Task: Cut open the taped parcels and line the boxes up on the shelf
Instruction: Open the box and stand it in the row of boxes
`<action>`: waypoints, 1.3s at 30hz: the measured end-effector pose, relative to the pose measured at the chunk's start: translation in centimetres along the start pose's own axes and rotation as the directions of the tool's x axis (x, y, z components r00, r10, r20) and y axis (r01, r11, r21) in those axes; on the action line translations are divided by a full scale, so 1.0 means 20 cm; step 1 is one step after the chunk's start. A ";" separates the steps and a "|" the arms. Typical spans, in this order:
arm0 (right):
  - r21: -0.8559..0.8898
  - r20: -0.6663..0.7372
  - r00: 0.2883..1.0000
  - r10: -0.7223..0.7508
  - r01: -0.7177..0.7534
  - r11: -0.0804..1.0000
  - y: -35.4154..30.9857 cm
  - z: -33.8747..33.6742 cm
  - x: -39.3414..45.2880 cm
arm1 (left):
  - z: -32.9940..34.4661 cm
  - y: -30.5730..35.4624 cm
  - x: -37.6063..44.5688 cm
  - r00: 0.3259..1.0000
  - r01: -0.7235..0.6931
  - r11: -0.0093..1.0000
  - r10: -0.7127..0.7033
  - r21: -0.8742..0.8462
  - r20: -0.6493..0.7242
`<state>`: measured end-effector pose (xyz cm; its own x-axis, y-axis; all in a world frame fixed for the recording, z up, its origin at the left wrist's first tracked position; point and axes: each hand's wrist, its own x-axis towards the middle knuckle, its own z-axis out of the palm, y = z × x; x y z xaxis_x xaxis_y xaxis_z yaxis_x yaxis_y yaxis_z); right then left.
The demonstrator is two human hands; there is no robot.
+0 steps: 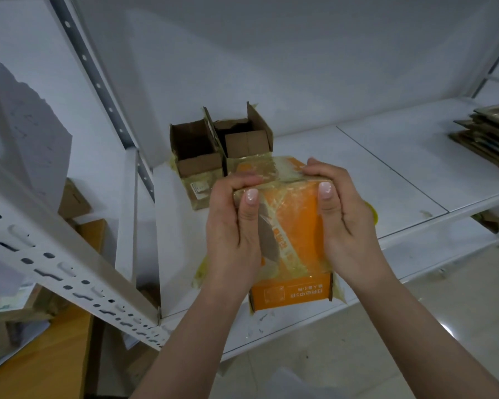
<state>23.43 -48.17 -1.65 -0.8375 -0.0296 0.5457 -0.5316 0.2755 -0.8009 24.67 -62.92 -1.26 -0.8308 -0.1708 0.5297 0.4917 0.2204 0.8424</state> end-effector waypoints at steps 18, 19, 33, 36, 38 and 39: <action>0.068 -0.025 0.986 -0.163 0.164 0.984 0.01 -0.02 0.00 | -0.05 -0.09 -0.02 0.988 -0.143 0.987 0.137 0.077 0.072; 0.084 0.001 0.990 -0.142 0.141 0.986 0.01 -0.02 0.00 | -0.05 -0.09 -0.03 0.988 -0.138 0.988 0.132 0.076 0.074; 0.047 0.081 0.982 -0.169 0.166 0.985 0.00 0.02 -0.02 | -0.03 -0.12 -0.08 0.977 -0.177 0.977 0.161 0.115 0.139; 0.032 0.043 0.977 -0.211 0.210 0.977 0.01 0.04 -0.03 | -0.02 -0.11 -0.09 0.970 -0.215 0.965 0.194 0.152 0.143; 0.005 0.027 0.972 -0.231 0.231 0.973 0.01 0.05 -0.03 | -0.02 -0.11 -0.09 0.970 -0.224 0.962 0.204 0.159 0.133; -0.014 0.023 0.970 -0.241 0.241 0.970 0.02 0.06 -0.03 | -0.02 -0.11 -0.09 0.969 -0.228 0.960 0.209 0.159 0.128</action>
<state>23.56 -49.18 -2.50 -0.6875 -0.1172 0.7167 -0.7160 0.2741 -0.6420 25.16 -63.44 -4.01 -0.7359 0.0036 0.6771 0.6206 0.4037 0.6723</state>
